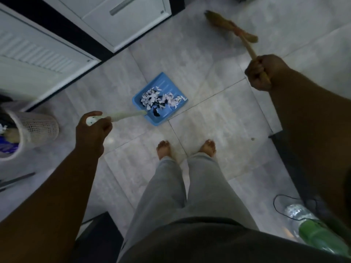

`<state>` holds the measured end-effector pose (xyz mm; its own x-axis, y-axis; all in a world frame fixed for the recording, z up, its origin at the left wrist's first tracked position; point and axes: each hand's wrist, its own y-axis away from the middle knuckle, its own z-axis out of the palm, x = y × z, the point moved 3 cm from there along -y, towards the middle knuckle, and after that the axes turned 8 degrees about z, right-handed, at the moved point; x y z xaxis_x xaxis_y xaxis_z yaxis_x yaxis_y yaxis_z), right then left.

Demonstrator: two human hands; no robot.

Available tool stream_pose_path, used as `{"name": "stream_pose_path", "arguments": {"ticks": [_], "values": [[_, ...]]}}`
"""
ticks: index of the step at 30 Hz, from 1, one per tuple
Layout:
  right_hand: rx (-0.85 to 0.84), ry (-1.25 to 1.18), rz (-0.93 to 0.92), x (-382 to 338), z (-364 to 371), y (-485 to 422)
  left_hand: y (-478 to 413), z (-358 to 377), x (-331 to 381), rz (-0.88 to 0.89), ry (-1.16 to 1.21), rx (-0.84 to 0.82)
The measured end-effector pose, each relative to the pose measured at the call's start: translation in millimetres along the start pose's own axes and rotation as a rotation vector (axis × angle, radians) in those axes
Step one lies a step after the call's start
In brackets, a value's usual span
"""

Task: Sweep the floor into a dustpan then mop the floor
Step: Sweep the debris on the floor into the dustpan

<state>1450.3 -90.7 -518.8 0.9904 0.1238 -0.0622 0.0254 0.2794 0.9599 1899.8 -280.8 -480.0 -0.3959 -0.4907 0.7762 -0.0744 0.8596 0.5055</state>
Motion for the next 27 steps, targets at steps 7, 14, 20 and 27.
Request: {"name": "stream_pose_path", "arguments": {"ticks": [7, 14, 20, 27], "values": [[0.119, 0.208, 0.148, 78.1, 17.8, -21.1, -12.4, 1.0, -2.3, -0.082, 0.047, 0.126], [0.062, 0.375, 0.435, 164.4, -39.2, 62.5, -16.9, -0.7, 2.5, -0.119, 0.045, 0.116], [0.059, 0.271, 0.364, 166.3, -77.0, 103.7, -23.7, -19.7, 6.5, -0.054, -0.074, 0.013], [0.141, 0.103, 0.22, 167.6, -88.0, 99.4, -32.4, -62.7, -3.0, 0.018, -0.22, -0.076]]}}
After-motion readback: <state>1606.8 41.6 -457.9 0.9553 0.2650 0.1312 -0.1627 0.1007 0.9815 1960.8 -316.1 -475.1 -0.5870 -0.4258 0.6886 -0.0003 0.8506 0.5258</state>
